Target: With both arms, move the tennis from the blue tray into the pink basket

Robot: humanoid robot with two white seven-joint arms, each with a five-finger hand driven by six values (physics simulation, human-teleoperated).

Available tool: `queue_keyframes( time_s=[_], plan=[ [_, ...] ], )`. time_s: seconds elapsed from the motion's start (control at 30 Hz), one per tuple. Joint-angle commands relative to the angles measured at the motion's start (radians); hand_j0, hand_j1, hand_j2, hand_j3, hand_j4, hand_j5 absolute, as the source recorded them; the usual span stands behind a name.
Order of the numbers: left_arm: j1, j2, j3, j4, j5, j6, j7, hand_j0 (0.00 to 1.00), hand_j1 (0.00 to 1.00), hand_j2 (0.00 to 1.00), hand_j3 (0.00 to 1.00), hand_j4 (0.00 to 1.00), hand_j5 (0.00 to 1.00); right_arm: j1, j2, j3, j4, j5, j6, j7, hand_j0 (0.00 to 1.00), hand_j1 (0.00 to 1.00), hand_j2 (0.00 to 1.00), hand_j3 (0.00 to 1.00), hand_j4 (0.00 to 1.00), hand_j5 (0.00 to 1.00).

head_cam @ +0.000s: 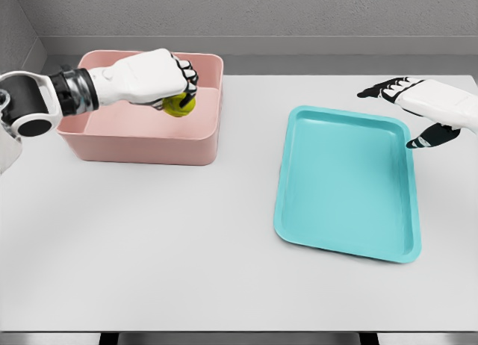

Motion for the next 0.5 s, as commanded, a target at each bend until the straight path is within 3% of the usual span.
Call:
queue_keyframes(
  time_s=[0.0, 0.03, 0.17, 0.3, 0.47],
  plan=[
    [-0.003, -0.036, 0.001, 0.071, -0.014, 0.002, 0.001, 0.93, 0.93, 0.93, 0.93, 0.93, 0.93, 0.000, -0.001, -0.001, 0.000, -0.003, 0.001, 0.000, 1.00, 1.00, 1.00, 1.00, 1.00, 1.00],
    [-0.011, -0.036, 0.000, 0.085, -0.014, 0.002, 0.001, 1.00, 1.00, 1.00, 1.00, 1.00, 1.00, 0.000, -0.001, 0.000, 0.000, -0.003, 0.001, 0.000, 1.00, 1.00, 1.00, 1.00, 1.00, 1.00],
    [-0.009, -0.025, 0.005, 0.068, 0.017, 0.002, 0.007, 1.00, 1.00, 1.00, 1.00, 1.00, 1.00, 0.000, -0.001, -0.001, 0.000, -0.003, 0.001, 0.000, 1.00, 1.00, 1.00, 1.00, 1.00, 1.00],
    [0.008, 0.096, 0.001, -0.083, 0.184, 0.002, 0.007, 1.00, 1.00, 1.00, 1.00, 1.00, 1.00, 0.000, -0.001, -0.001, 0.000, -0.003, 0.001, 0.000, 1.00, 1.00, 1.00, 1.00, 1.00, 1.00],
    [0.074, 0.205, 0.031, -0.205, 0.273, 0.002, 0.007, 1.00, 1.00, 1.00, 1.00, 1.00, 1.00, 0.002, -0.003, -0.001, 0.000, -0.003, 0.001, 0.000, 1.00, 1.00, 1.00, 1.00, 1.00, 1.00]
  ],
)
